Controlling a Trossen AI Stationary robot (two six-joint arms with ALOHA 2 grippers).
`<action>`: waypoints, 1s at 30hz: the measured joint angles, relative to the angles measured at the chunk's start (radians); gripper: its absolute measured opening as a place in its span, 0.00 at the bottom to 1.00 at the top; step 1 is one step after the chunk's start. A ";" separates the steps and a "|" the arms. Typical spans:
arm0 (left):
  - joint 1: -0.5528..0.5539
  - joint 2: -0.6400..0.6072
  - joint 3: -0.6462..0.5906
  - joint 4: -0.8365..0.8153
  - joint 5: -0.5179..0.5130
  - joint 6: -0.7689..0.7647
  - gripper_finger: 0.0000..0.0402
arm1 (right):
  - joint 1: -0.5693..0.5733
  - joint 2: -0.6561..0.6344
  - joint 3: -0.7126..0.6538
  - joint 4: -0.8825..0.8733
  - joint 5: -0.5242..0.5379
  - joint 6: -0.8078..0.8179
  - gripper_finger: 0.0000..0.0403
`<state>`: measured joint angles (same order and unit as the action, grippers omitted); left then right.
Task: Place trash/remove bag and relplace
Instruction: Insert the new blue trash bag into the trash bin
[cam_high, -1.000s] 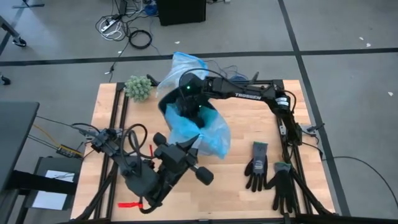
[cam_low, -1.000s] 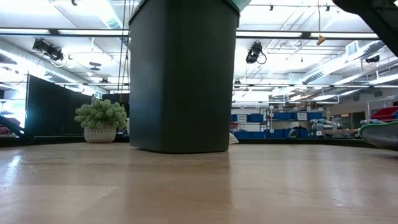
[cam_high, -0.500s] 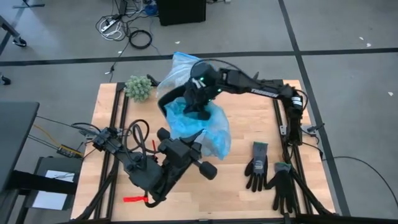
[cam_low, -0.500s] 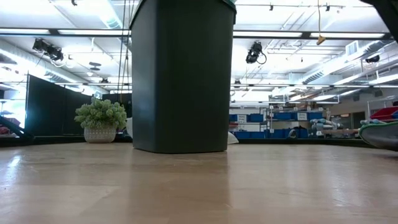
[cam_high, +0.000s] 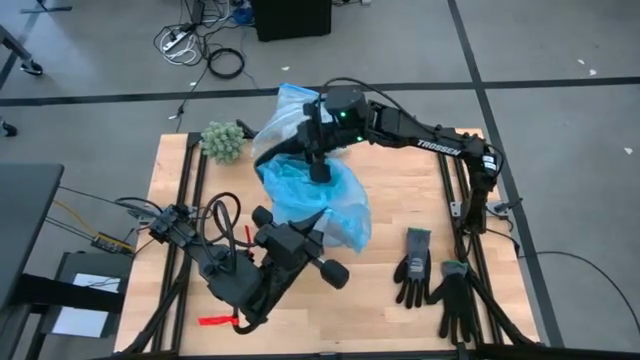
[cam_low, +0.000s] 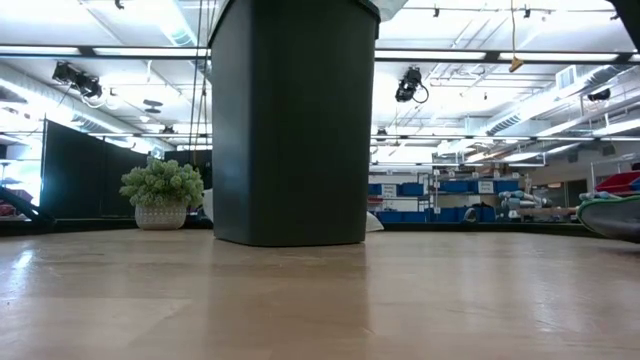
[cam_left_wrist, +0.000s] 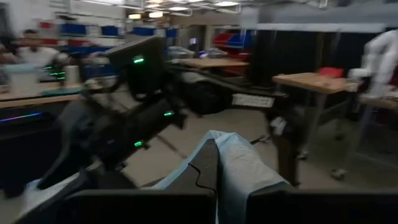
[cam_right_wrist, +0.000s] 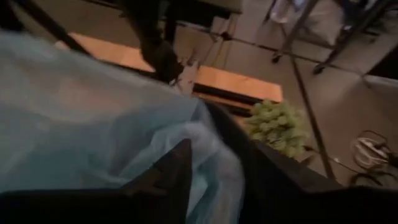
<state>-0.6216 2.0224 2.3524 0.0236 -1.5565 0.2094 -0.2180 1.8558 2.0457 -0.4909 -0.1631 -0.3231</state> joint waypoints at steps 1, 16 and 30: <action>0.000 0.000 0.000 -0.002 -0.010 0.012 0.03 | 0.000 -0.003 0.000 0.005 0.013 0.001 0.42; -0.009 0.000 0.000 0.010 0.005 0.095 0.03 | -0.050 -0.016 0.000 -0.266 0.354 0.179 0.52; 0.040 -0.002 0.000 -0.032 0.661 -0.019 0.03 | -0.057 -0.015 0.000 -0.304 0.317 0.218 0.51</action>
<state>-0.5815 2.0209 2.3520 -0.0084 -0.8959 0.1899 -0.2749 1.8412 2.0457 -0.7948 0.1538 -0.1055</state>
